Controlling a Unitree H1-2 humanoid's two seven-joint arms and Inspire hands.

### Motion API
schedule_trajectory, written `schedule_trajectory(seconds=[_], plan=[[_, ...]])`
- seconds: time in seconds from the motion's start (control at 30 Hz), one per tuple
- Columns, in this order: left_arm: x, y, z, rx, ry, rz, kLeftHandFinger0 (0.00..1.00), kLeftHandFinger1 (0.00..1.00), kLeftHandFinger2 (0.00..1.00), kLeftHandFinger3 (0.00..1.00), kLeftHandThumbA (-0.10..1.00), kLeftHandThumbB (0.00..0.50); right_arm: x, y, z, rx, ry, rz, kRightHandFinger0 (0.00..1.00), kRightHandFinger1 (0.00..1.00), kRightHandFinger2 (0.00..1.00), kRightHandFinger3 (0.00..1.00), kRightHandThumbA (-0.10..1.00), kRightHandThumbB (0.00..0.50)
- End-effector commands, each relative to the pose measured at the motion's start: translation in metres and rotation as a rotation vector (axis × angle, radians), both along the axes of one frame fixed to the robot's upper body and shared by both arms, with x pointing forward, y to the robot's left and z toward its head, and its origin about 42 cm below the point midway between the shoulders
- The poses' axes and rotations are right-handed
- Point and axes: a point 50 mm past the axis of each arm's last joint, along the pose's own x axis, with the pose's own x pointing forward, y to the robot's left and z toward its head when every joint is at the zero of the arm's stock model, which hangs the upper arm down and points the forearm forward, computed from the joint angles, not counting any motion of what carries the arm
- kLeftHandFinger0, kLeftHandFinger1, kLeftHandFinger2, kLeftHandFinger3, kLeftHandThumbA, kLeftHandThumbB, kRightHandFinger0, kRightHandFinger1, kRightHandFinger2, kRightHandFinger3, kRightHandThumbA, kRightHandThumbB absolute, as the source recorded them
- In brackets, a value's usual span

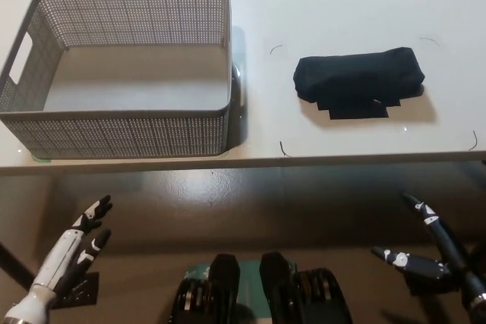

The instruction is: Use the right hand to pick up the pencil case on the right hand side and put it into a grey container on the left side

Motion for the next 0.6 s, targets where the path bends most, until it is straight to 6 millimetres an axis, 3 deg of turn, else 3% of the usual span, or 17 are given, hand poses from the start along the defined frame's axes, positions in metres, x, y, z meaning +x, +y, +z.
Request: schedule_trajectory(seconds=[0.0,0.1,0.3,0.43,0.57], plan=[[0.004,0.007,0.017,0.092,-0.109,-0.063,1.0,1.0,1.0,1.0,1.0,0.309,-0.019,0.001,0.052,-0.1,-0.159,0.093,1.0,1.0,1.0,1.0,0.99,0.369],[0.005,0.008,0.019,0.101,-0.114,-0.059,1.0,1.0,1.0,1.0,1.0,0.305,-0.042,0.003,0.08,-0.079,-0.196,0.12,1.0,1.0,1.0,1.0,1.0,0.39],[0.005,0.007,0.02,0.092,-0.116,-0.057,1.0,1.0,1.0,1.0,1.0,0.3,-0.081,-0.001,0.141,-0.125,-0.344,0.143,1.0,1.0,1.0,1.0,1.0,0.369],[0.004,0.008,0.019,0.094,-0.112,-0.05,1.0,1.0,1.0,1.0,1.0,0.3,-0.091,-0.004,0.175,-0.156,-0.448,0.127,1.0,1.0,1.0,1.0,1.0,0.368],[0.003,0.008,0.017,0.088,-0.108,-0.05,1.0,1.0,1.0,1.0,1.0,0.298,-0.08,-0.008,0.202,-0.196,-0.529,0.126,1.0,1.0,1.0,1.0,1.0,0.376]])
